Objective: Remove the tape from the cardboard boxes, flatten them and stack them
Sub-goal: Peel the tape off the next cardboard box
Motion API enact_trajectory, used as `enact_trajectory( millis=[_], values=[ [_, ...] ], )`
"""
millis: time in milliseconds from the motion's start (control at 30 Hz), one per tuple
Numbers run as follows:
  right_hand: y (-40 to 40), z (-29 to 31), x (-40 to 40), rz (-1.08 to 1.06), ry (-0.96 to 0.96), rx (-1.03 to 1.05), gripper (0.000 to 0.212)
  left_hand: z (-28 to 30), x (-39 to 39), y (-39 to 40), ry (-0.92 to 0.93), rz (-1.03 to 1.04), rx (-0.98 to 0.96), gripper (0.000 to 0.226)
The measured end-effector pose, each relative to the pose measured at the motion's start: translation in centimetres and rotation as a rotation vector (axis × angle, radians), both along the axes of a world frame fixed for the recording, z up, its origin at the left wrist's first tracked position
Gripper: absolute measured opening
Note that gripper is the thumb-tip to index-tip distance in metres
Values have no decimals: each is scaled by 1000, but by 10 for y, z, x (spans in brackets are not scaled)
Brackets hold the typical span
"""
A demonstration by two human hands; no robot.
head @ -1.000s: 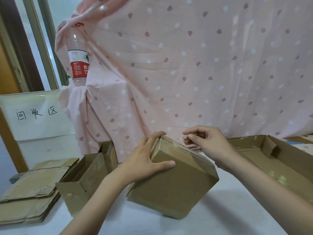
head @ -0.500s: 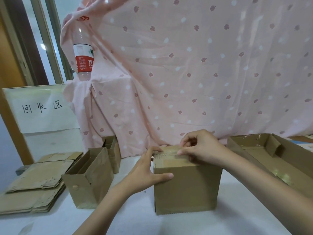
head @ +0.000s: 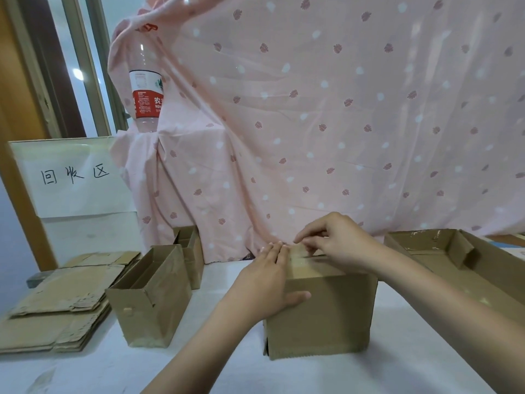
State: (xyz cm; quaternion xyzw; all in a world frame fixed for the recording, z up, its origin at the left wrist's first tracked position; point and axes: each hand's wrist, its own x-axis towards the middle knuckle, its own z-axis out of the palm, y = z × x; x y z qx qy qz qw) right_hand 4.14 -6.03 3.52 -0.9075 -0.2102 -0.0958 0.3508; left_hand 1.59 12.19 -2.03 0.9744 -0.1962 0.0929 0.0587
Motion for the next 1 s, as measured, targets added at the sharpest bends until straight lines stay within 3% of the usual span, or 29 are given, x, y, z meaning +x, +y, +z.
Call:
enact_trajectory(
  millis=[233, 367, 433, 567, 767, 1000],
  values=[
    [-19, 5, 1, -83, -171, -218, 12, 10, 0, -8, 42, 45, 178, 102],
    [-22, 5, -1, -84, -196, -229, 5, 11, 5, -17, 25, 55, 265, 100],
    [-21, 6, -2, -57, -144, -186, 12, 12, 7, -21, 32, 56, 289, 95],
    [-20, 8, 0, -21, -75, -117, 28, 10, 12, -28, 43, 58, 234, 95],
    [-27, 6, 10, -2, -193, -167, 13, -6, 16, -25, -125, 71, 109, 98],
    [-33, 7, 20, -24, -271, -317, 13, -3, 21, -29, -80, 68, 139, 95]
  ],
)
